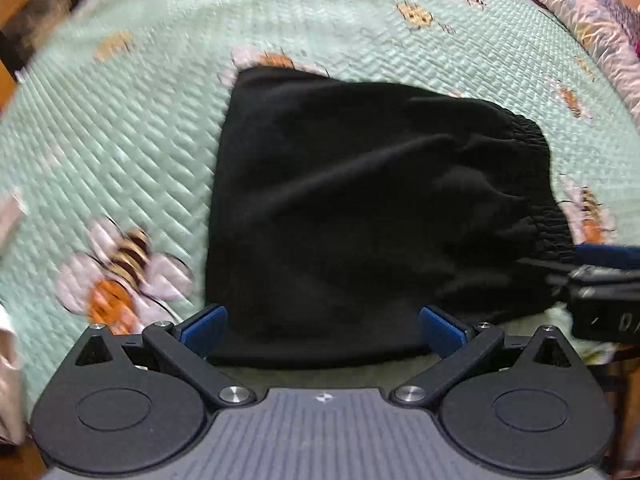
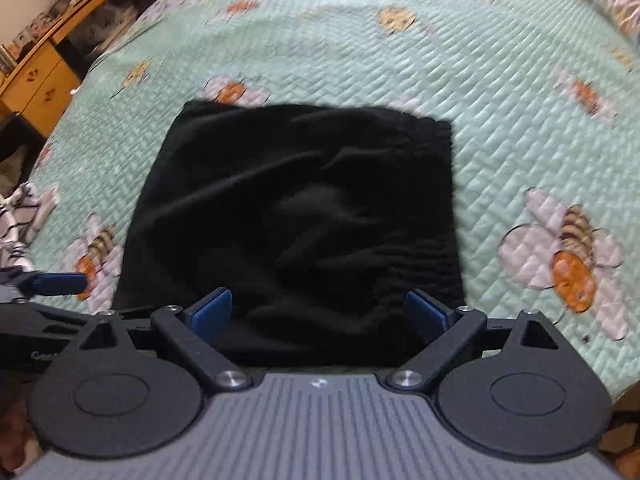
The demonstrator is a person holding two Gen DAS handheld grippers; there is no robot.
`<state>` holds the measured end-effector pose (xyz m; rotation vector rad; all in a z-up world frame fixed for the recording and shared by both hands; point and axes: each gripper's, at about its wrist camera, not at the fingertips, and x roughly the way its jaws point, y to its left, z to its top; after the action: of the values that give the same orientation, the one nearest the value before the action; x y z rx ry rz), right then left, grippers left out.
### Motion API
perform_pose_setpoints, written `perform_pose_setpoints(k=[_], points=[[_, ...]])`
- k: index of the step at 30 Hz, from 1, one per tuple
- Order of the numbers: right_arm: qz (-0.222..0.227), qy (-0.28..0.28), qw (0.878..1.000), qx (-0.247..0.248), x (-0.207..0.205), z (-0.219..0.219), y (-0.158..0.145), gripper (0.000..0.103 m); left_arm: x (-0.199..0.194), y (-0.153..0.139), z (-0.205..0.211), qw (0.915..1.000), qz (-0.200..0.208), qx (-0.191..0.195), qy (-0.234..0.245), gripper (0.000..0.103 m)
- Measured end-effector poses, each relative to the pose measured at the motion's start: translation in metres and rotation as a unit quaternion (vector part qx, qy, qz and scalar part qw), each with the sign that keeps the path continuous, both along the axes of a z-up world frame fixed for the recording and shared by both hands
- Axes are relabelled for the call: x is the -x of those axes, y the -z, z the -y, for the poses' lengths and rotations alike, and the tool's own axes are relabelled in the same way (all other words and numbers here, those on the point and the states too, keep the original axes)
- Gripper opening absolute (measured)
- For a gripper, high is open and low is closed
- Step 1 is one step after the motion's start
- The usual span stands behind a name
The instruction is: Fold clothes
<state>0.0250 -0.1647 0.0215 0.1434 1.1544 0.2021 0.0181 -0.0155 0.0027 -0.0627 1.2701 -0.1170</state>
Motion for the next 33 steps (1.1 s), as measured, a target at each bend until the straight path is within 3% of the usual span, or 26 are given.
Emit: perform_pose_setpoints(k=[5,33], points=[[-0.009,-0.019,0.999,0.038,-0.004,-0.018,-0.002,0.094,0.004,0.005,-0.001,0.9999,-0.004,-0.014,0.004,0.102],[-0.008,-0.019,1.000,0.000,-0.005,-0.019,-0.008,0.094,0.008,0.001,-0.005,0.9995,0.016,-0.026,0.005,0.102]])
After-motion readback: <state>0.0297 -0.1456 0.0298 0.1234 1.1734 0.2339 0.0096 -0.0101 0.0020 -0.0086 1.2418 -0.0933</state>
